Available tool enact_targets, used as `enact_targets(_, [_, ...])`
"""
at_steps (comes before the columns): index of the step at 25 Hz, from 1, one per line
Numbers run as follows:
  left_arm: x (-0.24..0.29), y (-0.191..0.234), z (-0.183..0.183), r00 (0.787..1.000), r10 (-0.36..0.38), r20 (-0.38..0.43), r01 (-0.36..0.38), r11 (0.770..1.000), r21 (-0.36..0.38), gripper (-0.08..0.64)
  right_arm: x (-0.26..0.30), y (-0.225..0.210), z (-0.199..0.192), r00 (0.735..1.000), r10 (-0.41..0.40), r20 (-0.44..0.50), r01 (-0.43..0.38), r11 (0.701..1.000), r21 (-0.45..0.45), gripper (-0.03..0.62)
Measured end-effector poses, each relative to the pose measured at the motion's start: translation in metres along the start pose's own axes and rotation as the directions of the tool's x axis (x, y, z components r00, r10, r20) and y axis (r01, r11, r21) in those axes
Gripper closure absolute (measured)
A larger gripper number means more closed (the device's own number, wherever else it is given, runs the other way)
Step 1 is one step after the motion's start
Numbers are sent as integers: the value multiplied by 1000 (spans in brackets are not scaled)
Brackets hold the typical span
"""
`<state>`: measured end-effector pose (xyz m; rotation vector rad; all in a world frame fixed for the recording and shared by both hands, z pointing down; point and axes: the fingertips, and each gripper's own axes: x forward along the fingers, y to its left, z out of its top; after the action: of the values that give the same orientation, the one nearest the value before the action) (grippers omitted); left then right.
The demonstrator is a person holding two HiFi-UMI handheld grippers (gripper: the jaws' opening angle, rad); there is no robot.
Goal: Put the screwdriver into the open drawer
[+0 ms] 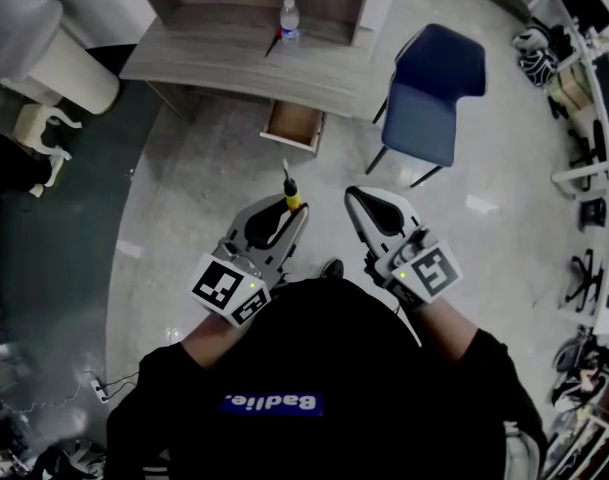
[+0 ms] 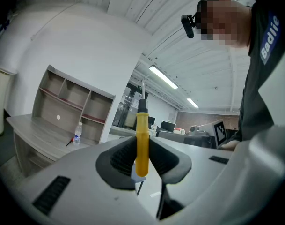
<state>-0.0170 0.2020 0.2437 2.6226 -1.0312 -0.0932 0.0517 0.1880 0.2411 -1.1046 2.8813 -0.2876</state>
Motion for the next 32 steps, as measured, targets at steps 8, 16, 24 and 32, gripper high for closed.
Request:
enact_targets(8, [12, -19, -2, 1000, 27, 9, -27, 1000, 11, 482, -18, -9, 3, 999, 39, 10, -39, 999, 6, 565])
enact_targets(16, [33, -40, -12, 998, 57, 18, -58, 998, 18, 482, -41, -31, -1, 997, 73, 6, -73, 997, 14, 565])
enact_targets(24, [50, -31, -15, 998, 62, 4, -62, 998, 17, 482, -33, -53, -5, 997, 74, 8, -74, 997, 28, 565])
enact_targets(32, [66, 27, -7, 999, 38, -3, -38, 999, -8, 482, 19, -74, -8, 999, 37, -16, -37, 999, 31, 565])
